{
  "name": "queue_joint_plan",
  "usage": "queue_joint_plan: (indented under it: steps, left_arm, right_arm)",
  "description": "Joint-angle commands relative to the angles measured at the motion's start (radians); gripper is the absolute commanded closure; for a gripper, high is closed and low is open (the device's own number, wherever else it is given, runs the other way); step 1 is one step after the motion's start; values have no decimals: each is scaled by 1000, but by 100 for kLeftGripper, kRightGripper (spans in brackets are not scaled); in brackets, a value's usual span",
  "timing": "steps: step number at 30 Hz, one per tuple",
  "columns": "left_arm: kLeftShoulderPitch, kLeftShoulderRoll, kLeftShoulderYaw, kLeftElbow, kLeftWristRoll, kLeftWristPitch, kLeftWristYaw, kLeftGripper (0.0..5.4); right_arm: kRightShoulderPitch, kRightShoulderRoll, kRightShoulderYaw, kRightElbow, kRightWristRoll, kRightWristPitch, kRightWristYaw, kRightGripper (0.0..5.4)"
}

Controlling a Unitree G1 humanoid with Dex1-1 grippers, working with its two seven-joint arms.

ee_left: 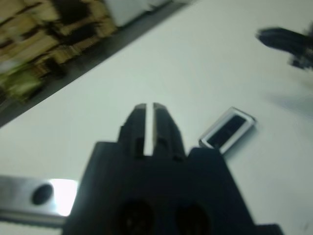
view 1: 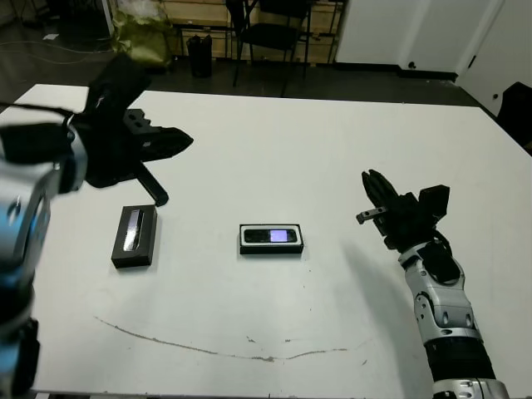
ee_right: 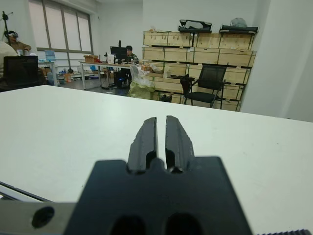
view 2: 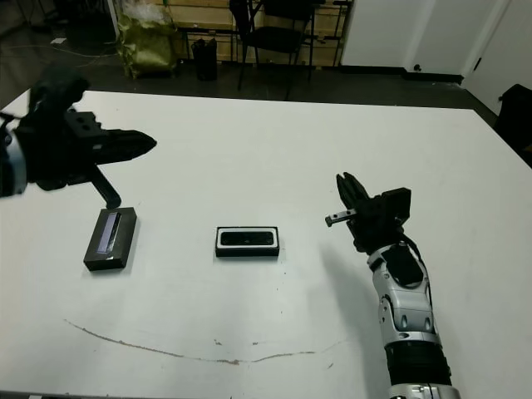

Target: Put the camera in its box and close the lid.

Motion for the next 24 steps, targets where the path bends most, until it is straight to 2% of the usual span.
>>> queue_joint_plan:
  steps: [1, 7, 12, 14, 16, 19, 24]
  left_arm:
    - [142, -60, -17, -96, 36, 18, 144, 433]
    - [334, -52, -99, -121, 61, 23, 305, 293]
    - [401, -18, -167, -107, 62, 58, 369, 171]
    - [444, -44, -170, -96, 70, 22, 405, 124]
    - [505, -49, -180, -73, 82, -73, 433, 77]
    - [547, -55, -179, -52, 84, -137, 450, 5]
    - [538, -113, -152, -56, 86, -106, 496, 2]
  right_arm:
    - [4, 1, -3, -5, -7, 12, -18, 540]
    - [14, 21, 6, -32, 0, 32, -37, 540]
    - [16, 23, 14, -23, -24, 18, -51, 540]
    - [9, 30, 3, 16, 3, -15, -19, 540]
    - [-2, 29, -4, 69, 8, -62, 1, 540]
    - [3, 26, 1, 49, -9, -41, -21, 540]
    - [0, 27, 0, 63, 3, -47, -2, 540]
